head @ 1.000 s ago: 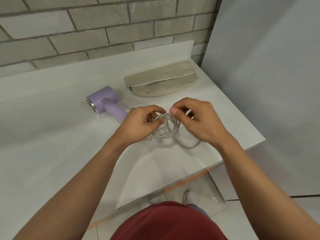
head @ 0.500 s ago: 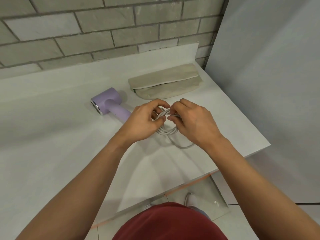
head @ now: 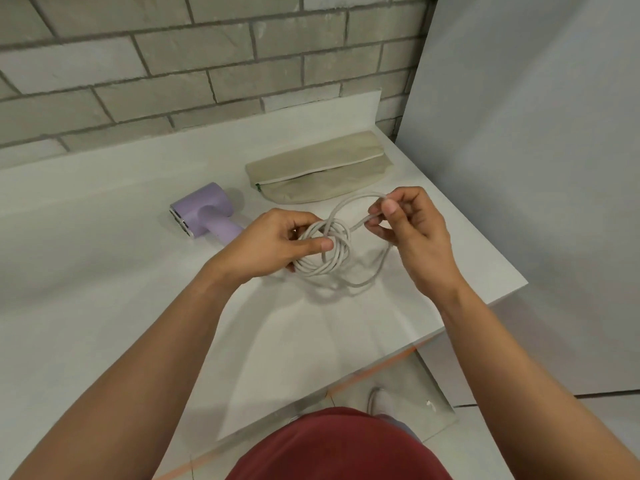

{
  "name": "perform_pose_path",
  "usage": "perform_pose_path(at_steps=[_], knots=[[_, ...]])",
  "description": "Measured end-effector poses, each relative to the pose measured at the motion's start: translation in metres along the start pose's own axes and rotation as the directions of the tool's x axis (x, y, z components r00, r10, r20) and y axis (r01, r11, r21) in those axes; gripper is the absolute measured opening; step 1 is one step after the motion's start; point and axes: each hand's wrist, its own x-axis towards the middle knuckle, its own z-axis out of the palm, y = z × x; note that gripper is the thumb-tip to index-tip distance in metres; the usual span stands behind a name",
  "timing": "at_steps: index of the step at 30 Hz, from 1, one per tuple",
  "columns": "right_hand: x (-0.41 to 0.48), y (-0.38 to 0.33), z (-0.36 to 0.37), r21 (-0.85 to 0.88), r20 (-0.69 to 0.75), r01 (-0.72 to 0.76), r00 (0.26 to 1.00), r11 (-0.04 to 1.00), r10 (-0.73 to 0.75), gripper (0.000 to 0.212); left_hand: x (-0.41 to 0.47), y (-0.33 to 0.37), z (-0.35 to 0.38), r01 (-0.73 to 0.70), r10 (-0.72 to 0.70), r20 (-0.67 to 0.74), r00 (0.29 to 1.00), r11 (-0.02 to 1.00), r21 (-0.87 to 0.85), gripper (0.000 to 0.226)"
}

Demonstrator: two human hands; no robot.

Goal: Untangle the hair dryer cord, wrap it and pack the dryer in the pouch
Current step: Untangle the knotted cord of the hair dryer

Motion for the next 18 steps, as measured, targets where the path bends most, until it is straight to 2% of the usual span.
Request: perform_pose_path(at_steps=[2,5,6,8,10,12,14,16,18], knots=[[0.003,-0.001,0.0,0.023,-0.032,-0.031,0.999,0.999,0.032,0.005,0.002,0.001,0.001,0.005,-0.004,-0.043,0.999,0.999,0.036,0.03],[0.009,-0.003,-0.003,-0.217,0.005,-0.074,0.997,0.973,0.076,0.003,0.004,-0.001,0.001,0.01,-0.003,-0.079,0.997,0.996,0.086,0.033],[0.01,-0.006,-0.006,-0.372,0.011,-0.025,0.999,0.928,0.031,0.012,0.004,-0.002,0.001,0.014,-0.006,-0.083,0.997,0.995,0.1,0.033],[0.011,-0.014,-0.006,-0.651,0.102,0.192,0.981,0.734,-0.166,0.037,0.003,-0.005,0.002,0.023,-0.01,-0.1,0.995,0.991,0.129,0.033],[0.012,-0.025,0.0,-0.73,0.299,0.437,0.895,0.525,-0.33,0.05,0.002,-0.004,0.004,0.006,0.013,-0.112,0.994,0.986,0.169,0.032],[0.011,-0.031,0.013,-0.745,0.47,0.571,0.816,0.346,-0.336,0.045,0.002,0.0,0.006,-0.02,0.046,-0.117,0.992,0.976,0.217,0.031],[0.011,-0.033,0.024,-0.789,0.536,0.584,0.806,0.191,-0.253,0.035,0.001,0.003,0.009,-0.037,0.072,-0.133,0.988,0.969,0.246,0.036],[0.015,-0.033,0.026,-0.81,0.541,0.567,0.821,0.153,-0.182,0.03,0.0,0.003,0.011,-0.03,0.069,-0.159,0.985,0.972,0.234,0.036],[0.018,-0.034,0.025,-0.81,0.523,0.548,0.836,0.207,-0.165,0.027,-0.001,0.002,0.015,-0.008,0.045,-0.188,0.981,0.981,0.193,0.027]])
